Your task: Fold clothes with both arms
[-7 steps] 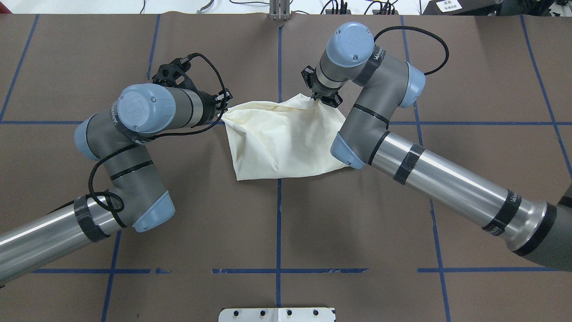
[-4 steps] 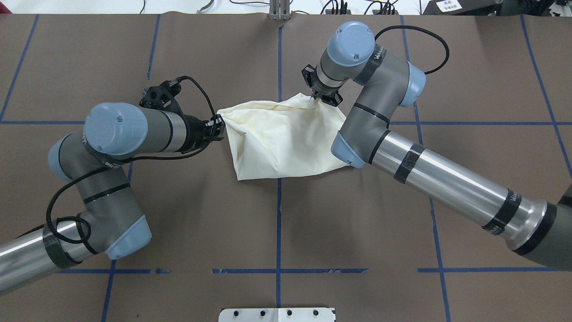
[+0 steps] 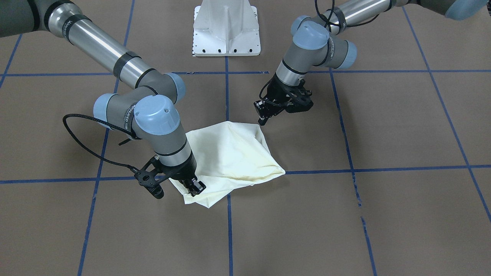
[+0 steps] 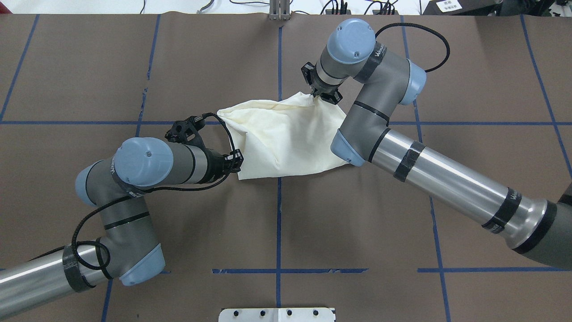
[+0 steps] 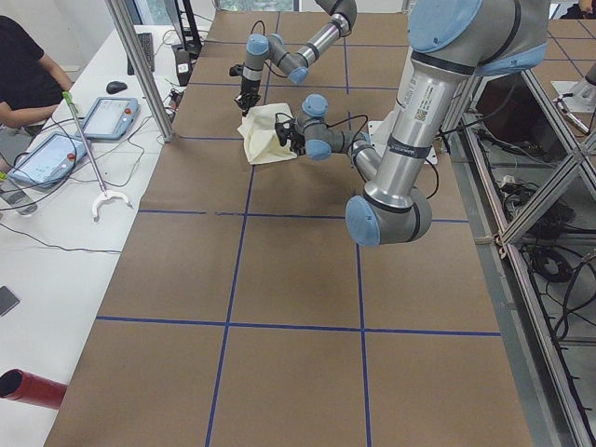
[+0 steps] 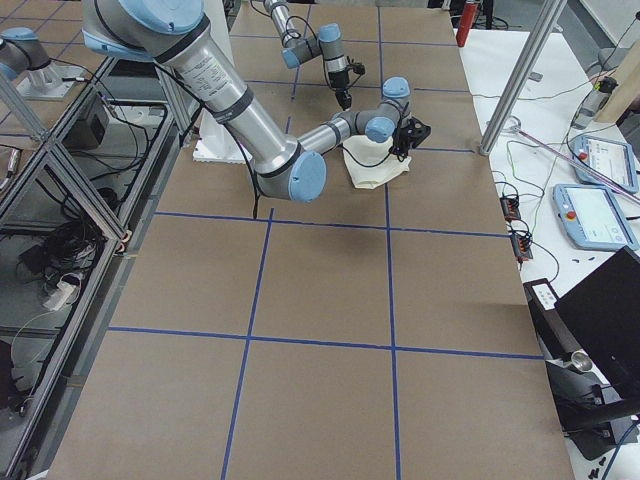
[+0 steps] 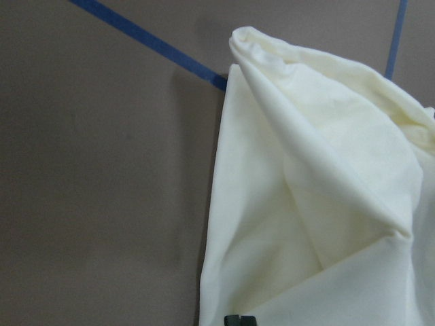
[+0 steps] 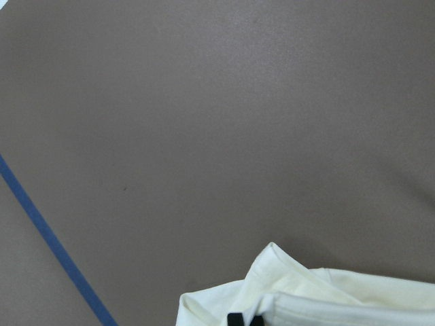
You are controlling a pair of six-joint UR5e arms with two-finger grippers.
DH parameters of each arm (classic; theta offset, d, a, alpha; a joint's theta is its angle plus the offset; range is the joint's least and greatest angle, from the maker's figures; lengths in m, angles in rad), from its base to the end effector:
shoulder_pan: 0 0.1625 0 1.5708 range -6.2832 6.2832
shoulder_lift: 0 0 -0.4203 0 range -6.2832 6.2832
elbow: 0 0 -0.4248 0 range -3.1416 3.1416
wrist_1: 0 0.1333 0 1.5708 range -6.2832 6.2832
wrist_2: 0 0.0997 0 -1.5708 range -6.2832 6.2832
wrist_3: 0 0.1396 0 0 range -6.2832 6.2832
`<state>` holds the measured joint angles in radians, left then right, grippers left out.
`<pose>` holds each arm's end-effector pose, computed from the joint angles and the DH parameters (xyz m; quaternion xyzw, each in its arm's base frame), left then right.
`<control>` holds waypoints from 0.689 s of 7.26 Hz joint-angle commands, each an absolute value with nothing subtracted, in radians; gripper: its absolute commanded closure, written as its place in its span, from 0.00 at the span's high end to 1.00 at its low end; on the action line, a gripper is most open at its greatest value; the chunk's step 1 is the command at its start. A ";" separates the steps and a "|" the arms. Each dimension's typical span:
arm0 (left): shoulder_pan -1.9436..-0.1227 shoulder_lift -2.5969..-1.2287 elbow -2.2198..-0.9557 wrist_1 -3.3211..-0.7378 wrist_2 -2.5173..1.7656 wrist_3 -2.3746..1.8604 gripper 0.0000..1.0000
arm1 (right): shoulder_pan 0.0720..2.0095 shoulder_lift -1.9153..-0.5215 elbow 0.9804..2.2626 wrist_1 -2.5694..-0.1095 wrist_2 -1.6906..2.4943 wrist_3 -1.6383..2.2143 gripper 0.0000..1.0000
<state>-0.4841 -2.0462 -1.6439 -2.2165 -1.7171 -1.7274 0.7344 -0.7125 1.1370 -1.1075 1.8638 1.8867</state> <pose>0.5847 -0.4350 0.2728 0.0318 0.5631 -0.2207 0.7957 -0.5847 -0.6532 0.2693 -0.0407 -0.4430 0.3937 0.8045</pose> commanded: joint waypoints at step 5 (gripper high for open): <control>-0.483 -2.080 -1.563 -2.338 -1.635 -1.730 0.00 | 0.736 -0.709 1.138 -1.108 1.867 1.887 0.00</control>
